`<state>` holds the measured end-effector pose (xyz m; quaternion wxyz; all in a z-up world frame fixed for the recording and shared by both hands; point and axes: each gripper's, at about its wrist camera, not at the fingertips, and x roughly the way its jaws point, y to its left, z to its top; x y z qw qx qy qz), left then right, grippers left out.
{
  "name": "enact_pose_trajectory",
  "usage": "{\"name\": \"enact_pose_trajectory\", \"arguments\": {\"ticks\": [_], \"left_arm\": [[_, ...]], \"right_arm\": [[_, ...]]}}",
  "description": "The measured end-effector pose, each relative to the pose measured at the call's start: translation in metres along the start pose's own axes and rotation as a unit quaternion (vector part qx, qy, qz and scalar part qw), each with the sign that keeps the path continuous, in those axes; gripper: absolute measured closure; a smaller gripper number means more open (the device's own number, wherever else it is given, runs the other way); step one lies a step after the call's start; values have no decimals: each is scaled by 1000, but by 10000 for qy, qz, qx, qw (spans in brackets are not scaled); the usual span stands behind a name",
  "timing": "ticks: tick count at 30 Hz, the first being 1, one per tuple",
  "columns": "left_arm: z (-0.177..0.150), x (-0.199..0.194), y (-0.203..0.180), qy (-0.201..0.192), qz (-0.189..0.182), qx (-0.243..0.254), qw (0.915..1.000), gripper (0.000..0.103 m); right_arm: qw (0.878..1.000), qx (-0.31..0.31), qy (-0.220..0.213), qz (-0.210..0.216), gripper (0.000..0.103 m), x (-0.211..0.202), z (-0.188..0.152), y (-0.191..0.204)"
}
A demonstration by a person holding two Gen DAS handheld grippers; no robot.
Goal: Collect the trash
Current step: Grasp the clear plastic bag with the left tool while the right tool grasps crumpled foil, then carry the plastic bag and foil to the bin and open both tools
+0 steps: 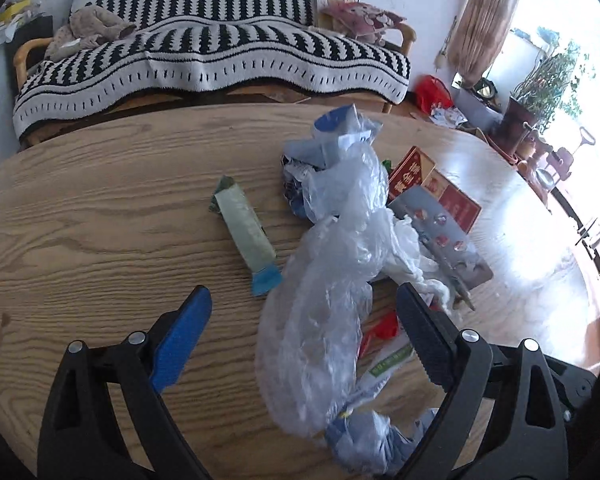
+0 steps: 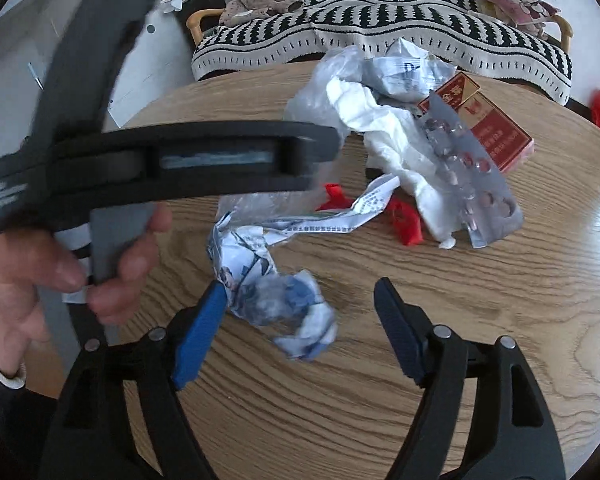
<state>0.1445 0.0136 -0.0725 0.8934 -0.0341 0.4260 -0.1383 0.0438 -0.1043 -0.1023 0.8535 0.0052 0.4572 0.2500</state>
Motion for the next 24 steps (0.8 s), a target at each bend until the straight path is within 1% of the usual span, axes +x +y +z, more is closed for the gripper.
{"name": "enact_pose_trajectory", "arguments": {"ticks": [1,2,3,4,7,10,14,20,24], "left_arm": [[0,3,1,42,-39,-34,10000,16],[0,5,0,75,-53,-62,9999,22],[0,6,-1,113,-72,-85,9999,39],[1,6,-1,182,-71,-78,9998,53],[3,-3,-4,126,-65,3,9999,75],[10,-20,-5,-33,-37,22,10000,80],[18,-39,-1,-208,-47,-188,9996,83],[22,-54,-2,-295,62,-397,9988,84],[24,-61,-17,-354,80,-375,9986,84]], "right_arm": [[10000,-42,22,31,35,1,-1,2],[9999,-83,81,96,41,3,-2,4],[9998,-123,83,124,62,5,-3,6],[9997,-137,108,142,77,6,-5,7],[9993,-25,80,362,78,1,-6,5],[9988,20,-56,494,78,-14,-4,3],[9979,148,-250,583,78,-33,1,-3],[9972,322,-391,554,78,-47,5,-18],[9957,607,-562,422,78,-73,-6,-38]]}}
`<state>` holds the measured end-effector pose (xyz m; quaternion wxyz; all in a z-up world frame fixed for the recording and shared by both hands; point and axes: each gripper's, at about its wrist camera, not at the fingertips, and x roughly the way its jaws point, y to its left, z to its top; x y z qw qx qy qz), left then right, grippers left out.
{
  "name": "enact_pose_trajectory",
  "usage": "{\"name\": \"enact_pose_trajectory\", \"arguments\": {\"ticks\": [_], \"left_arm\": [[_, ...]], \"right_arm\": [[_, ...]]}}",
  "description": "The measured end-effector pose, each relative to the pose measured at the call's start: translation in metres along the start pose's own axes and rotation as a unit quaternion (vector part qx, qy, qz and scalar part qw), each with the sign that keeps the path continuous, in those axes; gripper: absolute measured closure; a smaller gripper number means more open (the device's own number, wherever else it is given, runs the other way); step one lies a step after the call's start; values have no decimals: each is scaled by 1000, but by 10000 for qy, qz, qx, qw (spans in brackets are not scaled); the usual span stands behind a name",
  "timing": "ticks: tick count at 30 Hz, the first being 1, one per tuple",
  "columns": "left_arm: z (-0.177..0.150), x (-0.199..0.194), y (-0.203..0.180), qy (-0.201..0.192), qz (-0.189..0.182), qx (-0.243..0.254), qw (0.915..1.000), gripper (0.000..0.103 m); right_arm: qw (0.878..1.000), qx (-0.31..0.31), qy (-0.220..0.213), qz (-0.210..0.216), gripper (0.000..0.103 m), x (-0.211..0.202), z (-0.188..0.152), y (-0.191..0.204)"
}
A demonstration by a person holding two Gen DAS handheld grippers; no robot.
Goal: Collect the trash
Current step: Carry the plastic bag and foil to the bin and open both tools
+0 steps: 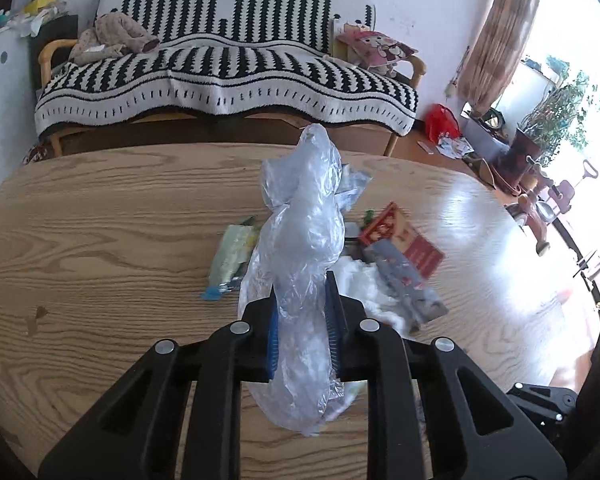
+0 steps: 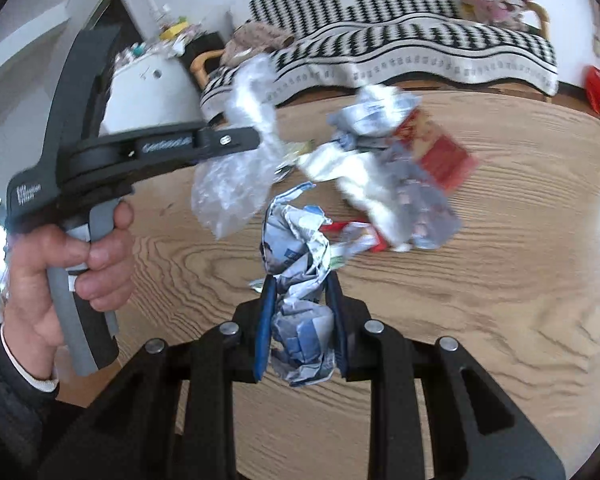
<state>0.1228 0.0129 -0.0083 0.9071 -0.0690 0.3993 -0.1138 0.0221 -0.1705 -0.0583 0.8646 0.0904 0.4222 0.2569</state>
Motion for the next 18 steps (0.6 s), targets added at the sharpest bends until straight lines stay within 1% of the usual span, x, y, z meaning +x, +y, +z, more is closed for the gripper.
{"name": "enact_pose_trajectory", "arguments": {"ticks": [4,6,9,10,11,12,14,15,17,18], "left_arm": [[0,-9,-38,-82,-162,159,9997,84],[-1,-14,-61,-138,-289,297,9990,84],[-7,-19,-104,-173,-624,473,9968,84],[-10,-20,-125,-163,-788,576,9951,84],[-15,-20,-143,-148,-920,672,9934,84],[-19,-20,-157,-126,-1023,763,9917,84],[-32,-19,-199,-35,-1324,1041,9857,84],[-40,-17,-219,29,-1474,1171,9821,84],[-59,-14,-265,173,-1790,1505,9721,84],[-68,-13,-282,235,-1894,1640,9678,84]], "right_arm": [[9987,296,-216,-344,78,-42,-9,-28],[9965,549,-360,-524,78,-71,-15,-50],[9903,897,-521,-924,78,-116,-34,-88],[9875,1009,-543,-1086,78,-130,-42,-102],[9827,1162,-574,-1323,78,-149,-53,-119],[9789,1282,-591,-1475,78,-164,-64,-131],[9699,1549,-615,-1777,78,-192,-84,-157],[9631,1734,-615,-1965,78,-209,-98,-171],[9504,2074,-597,-2240,78,-239,-124,-198],[9455,2186,-585,-2340,78,-249,-134,-205]]}}
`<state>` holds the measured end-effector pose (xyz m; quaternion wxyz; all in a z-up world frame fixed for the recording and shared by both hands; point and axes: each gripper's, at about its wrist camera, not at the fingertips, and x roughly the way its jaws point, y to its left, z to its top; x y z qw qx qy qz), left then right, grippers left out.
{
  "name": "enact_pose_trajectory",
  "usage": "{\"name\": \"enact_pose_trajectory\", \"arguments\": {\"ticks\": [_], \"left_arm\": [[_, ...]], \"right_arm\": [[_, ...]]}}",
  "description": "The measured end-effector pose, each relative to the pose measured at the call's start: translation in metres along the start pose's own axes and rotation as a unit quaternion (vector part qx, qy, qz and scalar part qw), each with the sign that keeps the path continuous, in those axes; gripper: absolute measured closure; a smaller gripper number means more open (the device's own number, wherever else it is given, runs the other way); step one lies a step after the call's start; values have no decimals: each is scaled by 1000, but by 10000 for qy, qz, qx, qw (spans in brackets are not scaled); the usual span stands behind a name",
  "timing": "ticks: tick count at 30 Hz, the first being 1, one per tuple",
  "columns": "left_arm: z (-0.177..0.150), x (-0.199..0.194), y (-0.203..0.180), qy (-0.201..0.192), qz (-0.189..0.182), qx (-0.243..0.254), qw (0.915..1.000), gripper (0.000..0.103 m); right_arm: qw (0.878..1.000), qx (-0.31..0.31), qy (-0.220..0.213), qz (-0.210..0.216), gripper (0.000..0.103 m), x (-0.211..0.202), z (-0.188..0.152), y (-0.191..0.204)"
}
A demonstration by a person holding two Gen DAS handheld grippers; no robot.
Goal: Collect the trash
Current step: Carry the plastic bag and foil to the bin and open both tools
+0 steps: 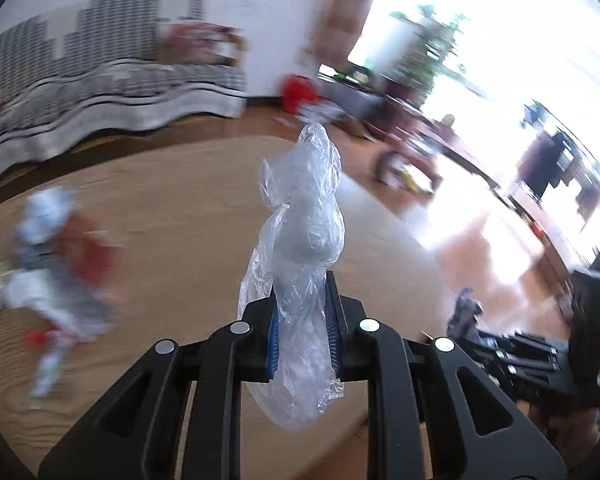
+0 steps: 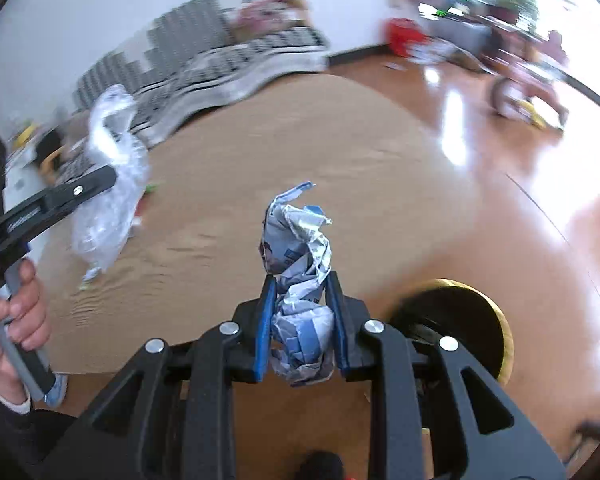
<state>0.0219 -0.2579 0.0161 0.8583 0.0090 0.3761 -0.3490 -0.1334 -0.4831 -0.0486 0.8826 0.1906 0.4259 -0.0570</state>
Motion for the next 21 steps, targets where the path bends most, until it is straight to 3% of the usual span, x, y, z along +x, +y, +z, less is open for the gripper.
{"name": "enact_pose_trajectory", "arguments": {"ticks": [6,11,15,21], "left_arm": [[-33,62,-109,656,-756,944,9905,84],[-73,100,-172,1183,-1060,1768,9713,84],[-91,120,-185,1417,-1095,1987,9636,84],[-92,139,-190,1575,-1088,2053,9598,84]], "right_arm": [[9955,747,99,-582,78,-28,-27,-88],[9905,1119,220,-764,78,-43,-55,-128],[9870,1336,338,-826,78,-45,-72,-151],[9849,1458,446,-825,78,-31,-74,-165]]}}
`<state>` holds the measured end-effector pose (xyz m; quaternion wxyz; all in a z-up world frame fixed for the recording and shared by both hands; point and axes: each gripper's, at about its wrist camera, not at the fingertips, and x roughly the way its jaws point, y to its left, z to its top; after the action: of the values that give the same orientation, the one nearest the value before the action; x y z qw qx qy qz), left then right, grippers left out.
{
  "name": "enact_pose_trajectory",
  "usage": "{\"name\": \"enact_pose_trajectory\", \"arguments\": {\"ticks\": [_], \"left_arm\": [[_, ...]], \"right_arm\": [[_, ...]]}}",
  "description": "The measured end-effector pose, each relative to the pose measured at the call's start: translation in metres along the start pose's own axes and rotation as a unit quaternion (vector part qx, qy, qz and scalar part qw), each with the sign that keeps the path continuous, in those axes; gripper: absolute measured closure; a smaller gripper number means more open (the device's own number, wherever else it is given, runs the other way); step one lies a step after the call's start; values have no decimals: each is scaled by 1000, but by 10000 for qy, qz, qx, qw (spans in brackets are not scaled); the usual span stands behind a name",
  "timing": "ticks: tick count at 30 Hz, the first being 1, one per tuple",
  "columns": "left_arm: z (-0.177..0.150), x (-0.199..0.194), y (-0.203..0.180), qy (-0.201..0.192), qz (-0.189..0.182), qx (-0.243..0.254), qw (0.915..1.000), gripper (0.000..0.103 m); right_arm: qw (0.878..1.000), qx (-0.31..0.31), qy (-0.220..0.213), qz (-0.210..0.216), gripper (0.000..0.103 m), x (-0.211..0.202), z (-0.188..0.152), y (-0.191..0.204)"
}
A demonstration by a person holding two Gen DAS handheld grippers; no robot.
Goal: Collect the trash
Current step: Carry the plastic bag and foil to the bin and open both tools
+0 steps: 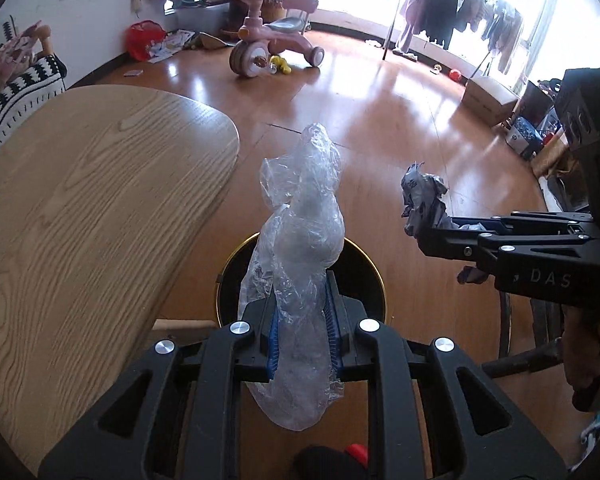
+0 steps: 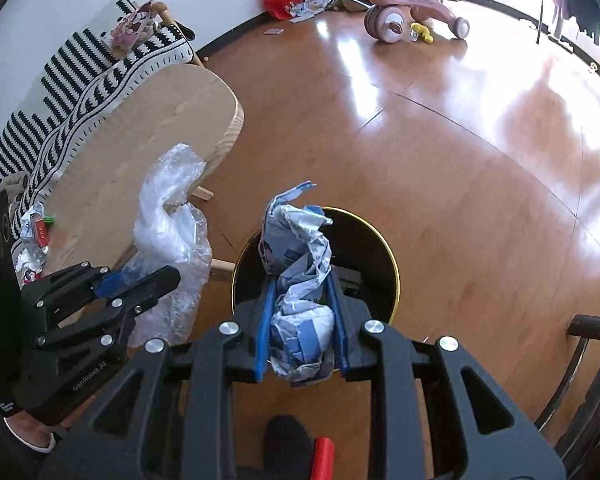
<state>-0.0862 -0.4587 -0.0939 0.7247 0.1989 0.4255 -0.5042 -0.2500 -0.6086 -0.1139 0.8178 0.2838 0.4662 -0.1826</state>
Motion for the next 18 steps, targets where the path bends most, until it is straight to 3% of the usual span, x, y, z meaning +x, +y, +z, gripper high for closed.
{"name": "enact_pose_trajectory", "arguments": {"ticks": [14,15,16,18], "left_arm": [[9,12,-2,12,11,-11,10000,81],[10,12,-3,15,11,6,10000,74],[9,11,-3,-6,17,17,10000,56],[9,7,-3,-88,62,1,9999,34]], "right_arm": [[10000,47,-9,3,77,7,12,11],[10000,65,-25,-19,73,7,13,10],[10000,76,-50,-39,65,6,14,10],[9998,102,-137,-60,55,2,14,11]]}}
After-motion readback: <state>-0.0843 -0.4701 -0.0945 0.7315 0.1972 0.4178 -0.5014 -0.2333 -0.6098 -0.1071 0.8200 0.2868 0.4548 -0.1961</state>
